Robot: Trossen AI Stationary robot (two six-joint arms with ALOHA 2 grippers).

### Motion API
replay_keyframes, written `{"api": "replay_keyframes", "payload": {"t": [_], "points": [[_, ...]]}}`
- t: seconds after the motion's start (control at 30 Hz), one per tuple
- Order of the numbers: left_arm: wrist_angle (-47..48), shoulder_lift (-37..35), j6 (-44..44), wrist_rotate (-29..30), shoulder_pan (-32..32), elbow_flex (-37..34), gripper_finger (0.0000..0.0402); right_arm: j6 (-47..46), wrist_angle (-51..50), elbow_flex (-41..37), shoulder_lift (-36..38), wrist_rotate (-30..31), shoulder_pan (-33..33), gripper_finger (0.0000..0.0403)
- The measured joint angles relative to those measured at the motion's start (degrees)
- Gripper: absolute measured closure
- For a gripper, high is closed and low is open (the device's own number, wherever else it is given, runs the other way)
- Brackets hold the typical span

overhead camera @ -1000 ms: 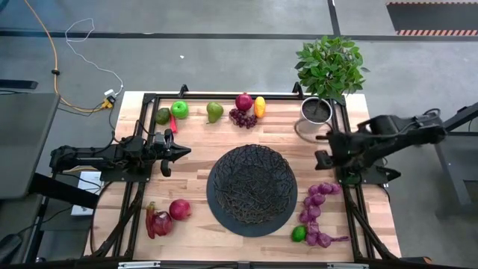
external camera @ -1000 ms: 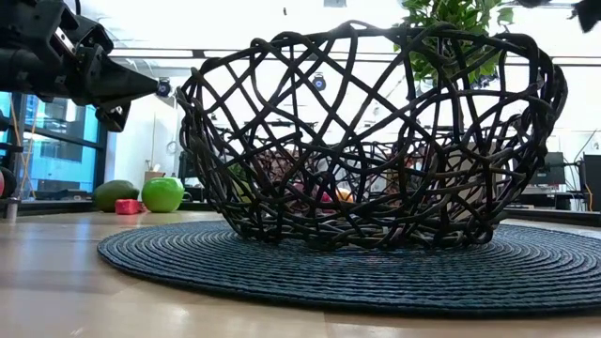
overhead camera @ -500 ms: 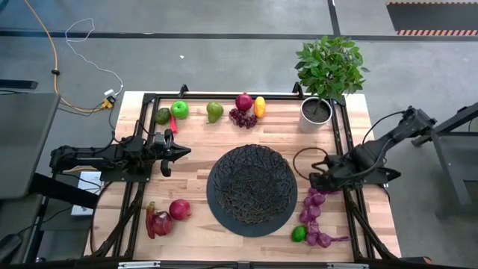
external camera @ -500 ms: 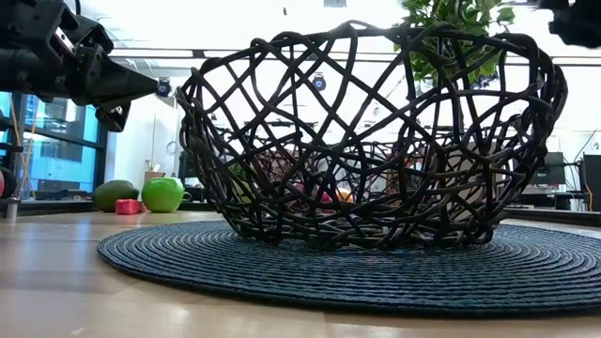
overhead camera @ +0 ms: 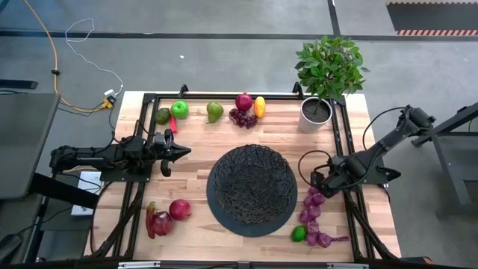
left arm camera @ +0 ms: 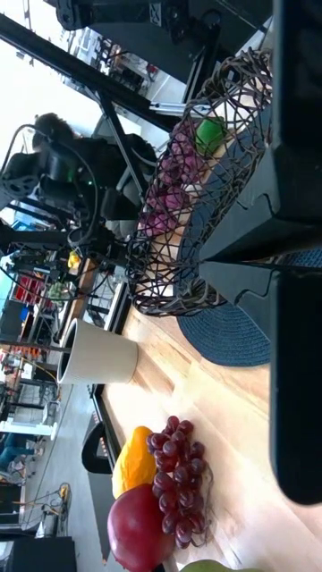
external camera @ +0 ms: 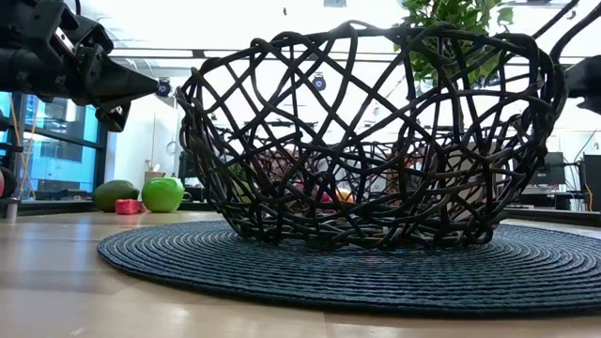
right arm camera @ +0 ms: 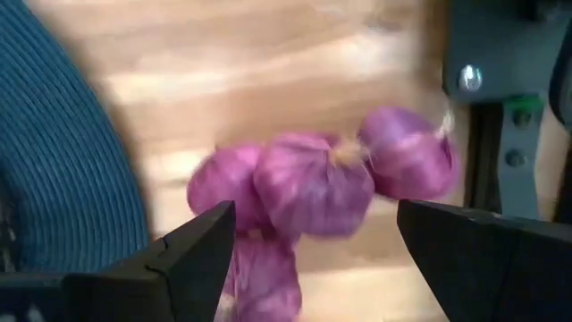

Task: Build produce basket
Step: Put the purple garlic into the basket

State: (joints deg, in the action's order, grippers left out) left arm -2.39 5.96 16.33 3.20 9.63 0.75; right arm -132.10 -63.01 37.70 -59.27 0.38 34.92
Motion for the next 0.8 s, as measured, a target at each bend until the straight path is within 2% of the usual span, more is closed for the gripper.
{"api": "replay_keyframes", "payload": {"t": [0.27, 0.5, 0.6, 0.8], "points": [[0.0, 0.0, 0.0, 0.0, 0.0, 0.0, 0.0398, 1.6, -1.3, -0.3, 0.0, 1.1, -0.4, 0.0107], [0.0, 0.0, 0.0, 0.0, 0.0, 0.0, 0.0398, 1.2, 6.6, -4.6, 0.0, 0.4, -0.4, 0.0107], [0.0, 0.0, 0.0, 0.0, 0.0, 0.0, 0.0398, 1.4, 6.0, -4.6, 0.0, 2.5, -0.4, 0.0107], [0.0, 0.0, 0.0, 0.0, 0.0, 0.0, 0.0398, 2.0, 4.0, -4.6, 0.0, 1.3, -0.4, 0.0108]]}}
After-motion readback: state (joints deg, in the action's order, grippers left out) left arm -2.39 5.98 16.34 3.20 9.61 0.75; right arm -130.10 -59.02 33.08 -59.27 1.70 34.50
